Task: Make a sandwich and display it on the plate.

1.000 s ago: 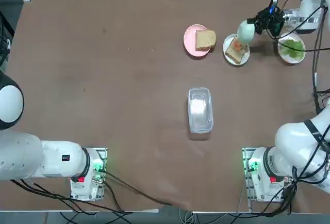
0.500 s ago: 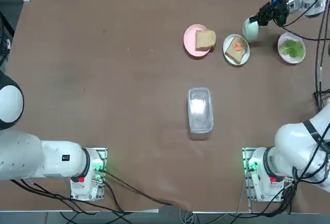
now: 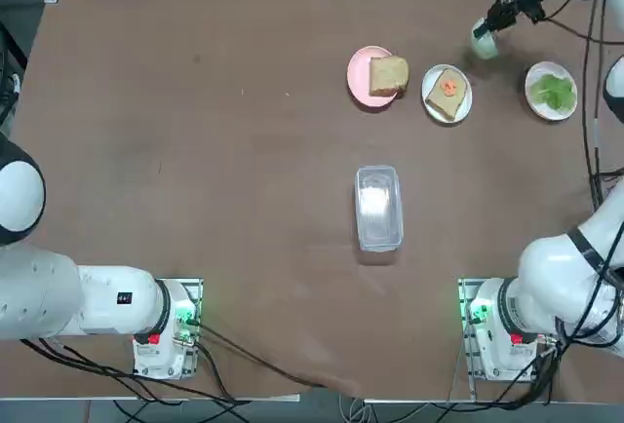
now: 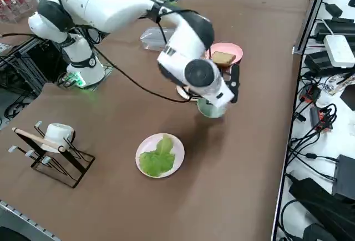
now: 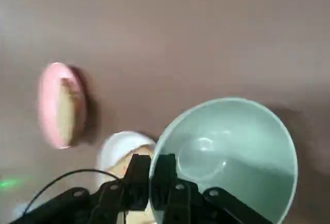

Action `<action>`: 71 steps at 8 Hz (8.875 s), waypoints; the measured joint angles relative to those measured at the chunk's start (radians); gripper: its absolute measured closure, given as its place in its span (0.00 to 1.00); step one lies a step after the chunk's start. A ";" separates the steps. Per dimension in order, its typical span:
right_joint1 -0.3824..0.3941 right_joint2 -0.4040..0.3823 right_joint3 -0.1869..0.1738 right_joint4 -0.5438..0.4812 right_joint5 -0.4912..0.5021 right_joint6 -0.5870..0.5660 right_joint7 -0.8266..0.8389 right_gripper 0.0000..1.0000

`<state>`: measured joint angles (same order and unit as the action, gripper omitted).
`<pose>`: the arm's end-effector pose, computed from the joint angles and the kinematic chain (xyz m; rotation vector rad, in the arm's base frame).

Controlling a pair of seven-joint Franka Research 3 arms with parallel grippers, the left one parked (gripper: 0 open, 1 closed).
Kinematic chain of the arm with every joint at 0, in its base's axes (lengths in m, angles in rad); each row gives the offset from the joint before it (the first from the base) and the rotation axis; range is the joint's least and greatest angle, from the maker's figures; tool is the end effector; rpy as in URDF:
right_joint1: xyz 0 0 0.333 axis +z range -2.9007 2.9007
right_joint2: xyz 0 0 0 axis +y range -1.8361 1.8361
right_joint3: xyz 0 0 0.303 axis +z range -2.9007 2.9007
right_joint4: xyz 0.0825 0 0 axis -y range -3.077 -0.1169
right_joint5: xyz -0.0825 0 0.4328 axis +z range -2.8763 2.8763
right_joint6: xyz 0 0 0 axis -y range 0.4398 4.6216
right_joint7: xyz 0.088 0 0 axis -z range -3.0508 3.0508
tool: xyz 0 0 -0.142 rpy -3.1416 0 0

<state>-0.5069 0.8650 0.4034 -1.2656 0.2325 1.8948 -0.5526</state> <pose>0.7505 -0.1106 0.1961 -2.5668 -0.3207 -0.0085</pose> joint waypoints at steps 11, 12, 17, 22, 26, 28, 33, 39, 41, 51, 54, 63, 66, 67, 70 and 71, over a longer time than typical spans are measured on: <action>0.004 0.069 -0.085 0.001 -0.731 0.375 0.025 0.95; 0.004 0.073 -0.089 0.001 -0.731 0.394 0.041 0.95; 0.007 0.086 -0.090 0.001 -0.736 0.453 0.086 0.95; 0.026 0.094 -0.090 0.004 -0.736 0.472 0.156 0.43; 0.003 0.014 -0.093 0.025 -0.751 0.389 0.125 0.00; -0.013 -0.084 -0.092 -0.009 -0.750 0.243 0.089 0.00; -0.137 -0.286 -0.092 -0.390 -0.698 0.225 0.087 0.03; -0.225 -0.259 -0.094 -0.539 -0.701 0.379 0.069 0.07; -0.225 -0.251 -0.094 -0.539 -0.724 0.391 0.068 0.19; -0.230 -0.228 -0.098 -0.516 -0.850 0.398 0.069 0.93; -0.231 -0.236 -0.092 -0.454 -0.850 0.357 0.068 0.93; 0.009 -0.287 0.058 -0.250 -0.668 -0.035 0.570 0.96; 0.066 -0.282 0.095 -0.259 -0.628 -0.052 0.701 0.96; 0.068 -0.280 0.122 -0.276 -0.624 -0.054 0.716 0.96; 0.076 -0.273 0.185 -0.345 -0.608 -0.044 0.760 0.96; 0.086 -0.272 0.192 -0.361 -0.608 -0.035 0.762 0.96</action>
<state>-0.4209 0.5933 0.5955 -1.6262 -0.3752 1.8600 0.2098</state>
